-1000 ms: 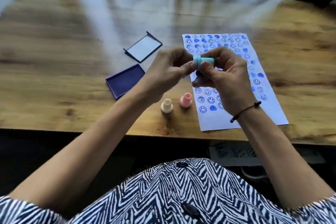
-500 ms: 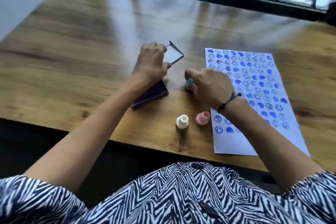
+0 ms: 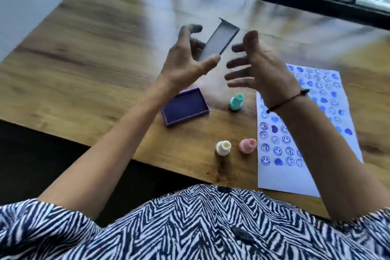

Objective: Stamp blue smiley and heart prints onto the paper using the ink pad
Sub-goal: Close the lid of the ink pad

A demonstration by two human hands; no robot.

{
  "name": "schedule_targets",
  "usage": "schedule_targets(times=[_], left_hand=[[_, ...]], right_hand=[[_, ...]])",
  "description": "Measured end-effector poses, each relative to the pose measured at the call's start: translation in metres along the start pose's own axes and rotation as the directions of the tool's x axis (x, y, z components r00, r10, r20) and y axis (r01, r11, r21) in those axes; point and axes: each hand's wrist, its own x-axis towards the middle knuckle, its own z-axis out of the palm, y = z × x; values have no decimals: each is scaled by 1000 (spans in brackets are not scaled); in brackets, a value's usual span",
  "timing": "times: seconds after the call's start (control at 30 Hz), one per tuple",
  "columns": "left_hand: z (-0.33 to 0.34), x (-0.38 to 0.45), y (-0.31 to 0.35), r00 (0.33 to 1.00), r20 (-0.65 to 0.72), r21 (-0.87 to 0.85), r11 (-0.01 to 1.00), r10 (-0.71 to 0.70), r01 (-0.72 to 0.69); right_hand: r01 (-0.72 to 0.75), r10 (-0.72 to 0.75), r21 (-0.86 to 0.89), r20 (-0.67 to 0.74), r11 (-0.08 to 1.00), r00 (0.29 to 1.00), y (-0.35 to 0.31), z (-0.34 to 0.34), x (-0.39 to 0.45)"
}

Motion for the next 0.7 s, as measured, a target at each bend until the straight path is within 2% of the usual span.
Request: schedule_targets(times=[0.03, 0.07, 0.13, 0.27, 0.33, 0.43, 0.5, 0.57, 0.6, 0.7], left_hand=[[-6, -8, 3, 999, 7, -81, 996, 42, -41], [-11, -15, 6, 996, 22, -115, 990, 91, -88], [-18, -28, 8, 988, 38, -139, 980, 152, -145], [-26, -54, 5, 980, 12, -170, 967, 197, -192], [-27, -68, 3, 971, -22, -132, 962, 239, -240], [-31, -81, -7, 964, 32, -42, 964, 263, -261], [-42, -83, -20, 968, 123, 101, 968, 218, -230], [-57, -81, -33, 987, 121, 197, 973, 101, -124], [-64, -81, -37, 995, 98, 204, 977, 34, -54], [-74, -76, -46, 992, 76, 207, 975, -100, 82]], right_hand=[[-90, 79, 121, 90, 989, 993, -1, 5, -2], [-142, 112, 168, 176, 975, 978, -1, 9, -5], [-158, 85, 221, 310, 962, 947, 0, 20, -12], [-194, 57, 361, 358, 912, 932, 1, 38, -27], [-156, 42, 305, 348, 940, 936, 3, 43, -32], [-16, 0, 75, 204, 997, 979, 9, 52, -39], [135, -124, -244, 59, 960, 990, 17, 59, -43], [233, -270, -590, 27, 773, 963, 29, 68, -47], [254, -312, -704, 48, 663, 949, 34, 74, -49], [198, -287, -883, 76, 426, 955, 45, 92, -49]])
